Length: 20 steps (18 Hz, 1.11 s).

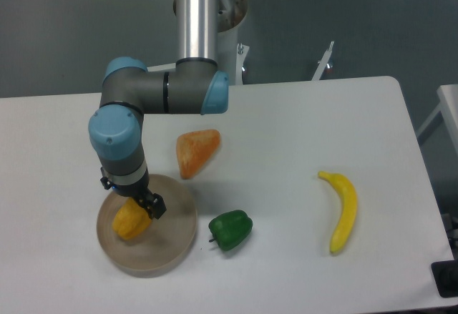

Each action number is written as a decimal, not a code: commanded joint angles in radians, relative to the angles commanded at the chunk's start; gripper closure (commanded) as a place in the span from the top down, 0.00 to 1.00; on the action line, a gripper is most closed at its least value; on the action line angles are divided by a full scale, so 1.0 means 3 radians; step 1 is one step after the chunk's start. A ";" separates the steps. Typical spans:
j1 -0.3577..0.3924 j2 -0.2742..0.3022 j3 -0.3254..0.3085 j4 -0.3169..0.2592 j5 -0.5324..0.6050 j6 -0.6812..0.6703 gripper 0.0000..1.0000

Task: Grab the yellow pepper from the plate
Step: 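Close the gripper around the yellow pepper on the plate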

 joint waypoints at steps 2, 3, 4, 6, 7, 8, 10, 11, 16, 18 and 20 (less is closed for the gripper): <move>-0.0030 -0.0051 0.0005 0.0035 0.0020 -0.0015 1.00; -0.0036 -0.0072 0.0005 0.0107 0.0020 -0.0051 1.00; -0.0041 -0.0102 0.0005 0.0204 0.0026 -0.0132 1.00; -0.0051 -0.0148 -0.0005 0.0306 0.0076 -0.0296 1.00; -0.0071 -0.0153 -0.0005 0.0307 0.0137 -0.0357 1.00; -0.0082 -0.0164 -0.0005 0.0327 0.0224 -0.0373 1.00; -0.0087 -0.0169 -0.0005 0.0363 0.0347 -0.0348 1.00; -0.0087 -0.0164 -0.0005 0.0363 0.0348 -0.0348 0.90; -0.0087 -0.0087 0.0010 0.0363 0.0332 -0.0343 0.27; -0.0087 0.0015 0.0015 0.0333 0.0302 -0.0333 0.27; -0.0062 0.0117 0.0010 0.0312 0.0307 -0.0332 0.27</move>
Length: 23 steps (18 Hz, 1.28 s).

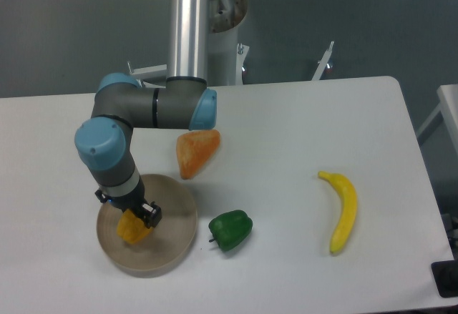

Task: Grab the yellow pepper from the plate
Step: 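Close the gripper around the yellow pepper on the plate, then lift the yellow pepper off the plate and carry it up toward the banana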

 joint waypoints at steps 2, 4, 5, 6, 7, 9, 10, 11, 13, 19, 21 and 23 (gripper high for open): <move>0.0036 0.0107 -0.0031 -0.0005 -0.0025 0.0000 0.27; 0.0183 0.0230 -0.0087 -0.0025 -0.0046 0.0025 0.27; 0.0245 0.0261 -0.0072 -0.0107 -0.0066 0.0056 0.27; 0.0311 0.0307 -0.0046 -0.0214 -0.0097 0.0102 0.27; 0.0398 0.0348 -0.0026 -0.0321 -0.0143 0.0168 0.26; 0.0597 0.0455 -0.0026 -0.0515 -0.0260 0.0316 0.24; 0.0669 0.0491 -0.0026 -0.0597 -0.0276 0.0413 0.23; 0.0741 0.0532 -0.0026 -0.0689 -0.0291 0.0541 0.23; 0.0864 0.0583 -0.0021 -0.0838 -0.0297 0.0776 0.23; 0.1298 0.0635 -0.0036 -0.1043 -0.0286 0.1670 0.22; 0.1472 0.0635 -0.0031 -0.1099 -0.0286 0.1983 0.21; 0.1656 0.0645 -0.0031 -0.1175 -0.0281 0.2523 0.21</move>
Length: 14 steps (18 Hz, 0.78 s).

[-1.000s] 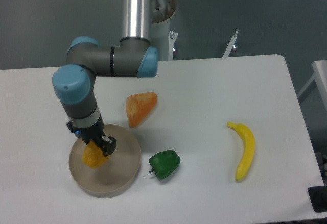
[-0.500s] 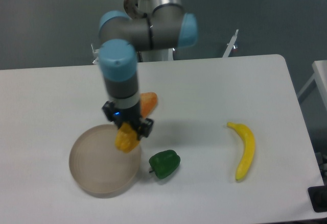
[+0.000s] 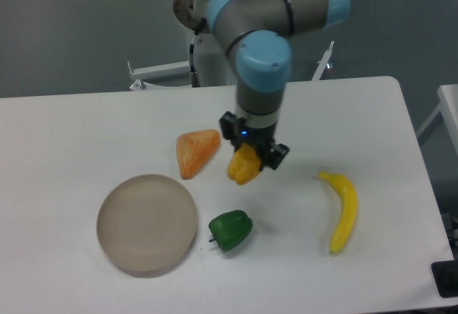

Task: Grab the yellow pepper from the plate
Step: 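Lift the yellow pepper off the plate and carry it up toward the banana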

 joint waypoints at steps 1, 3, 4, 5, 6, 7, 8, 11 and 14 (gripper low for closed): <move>0.0057 0.0025 0.0030 -0.0077 0.0015 0.0185 0.21; 0.0149 0.0056 0.0133 -0.0261 0.0010 0.0508 0.21; 0.0164 0.0046 0.0123 -0.0292 0.0025 0.0626 0.21; 0.0165 0.0031 0.0113 -0.0287 0.0046 0.0672 0.21; 0.0159 0.0026 0.0112 -0.0272 0.0066 0.0708 0.21; 0.0159 0.0000 0.0118 -0.0272 0.0082 0.0759 0.21; 0.0154 -0.0030 0.0133 -0.0261 0.0082 0.0881 0.21; 0.0139 -0.0077 0.0133 -0.0226 0.0087 0.1005 0.21; 0.0134 -0.0082 0.0133 -0.0231 0.0082 0.1005 0.21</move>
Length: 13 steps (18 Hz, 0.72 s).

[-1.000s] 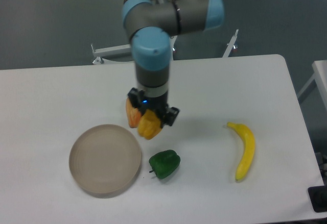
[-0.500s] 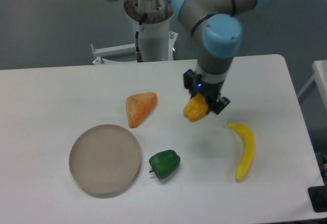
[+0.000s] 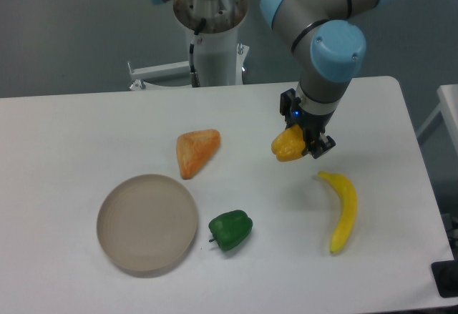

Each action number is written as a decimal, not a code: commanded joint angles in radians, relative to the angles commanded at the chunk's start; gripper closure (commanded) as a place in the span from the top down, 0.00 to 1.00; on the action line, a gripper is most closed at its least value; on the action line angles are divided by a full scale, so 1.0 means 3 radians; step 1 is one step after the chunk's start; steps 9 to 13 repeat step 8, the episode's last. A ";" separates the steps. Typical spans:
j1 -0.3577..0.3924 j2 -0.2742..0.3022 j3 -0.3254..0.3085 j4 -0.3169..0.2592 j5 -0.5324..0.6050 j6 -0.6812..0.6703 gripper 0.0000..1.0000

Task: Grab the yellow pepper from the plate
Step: 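Lift the yellow pepper off the plate and carry it up toward the banana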

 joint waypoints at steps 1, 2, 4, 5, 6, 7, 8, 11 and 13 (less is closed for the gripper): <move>0.0000 0.0000 0.0000 -0.0005 0.0000 0.0000 0.21; 0.0000 0.0000 0.0000 -0.0005 -0.0005 0.0000 0.21; 0.0000 0.0000 -0.0020 0.0000 -0.0005 0.0000 0.21; 0.0000 0.0000 -0.0020 0.0000 -0.0005 0.0000 0.21; -0.0005 0.0000 -0.0015 0.0000 -0.0005 0.0000 0.21; 0.0000 0.0000 -0.0015 0.0000 -0.0005 0.0005 0.21; 0.0000 0.0000 -0.0020 -0.0005 -0.0005 0.0000 0.21; 0.0000 0.0000 -0.0020 -0.0005 -0.0005 0.0000 0.21; 0.0000 0.0000 -0.0020 -0.0005 -0.0005 0.0000 0.21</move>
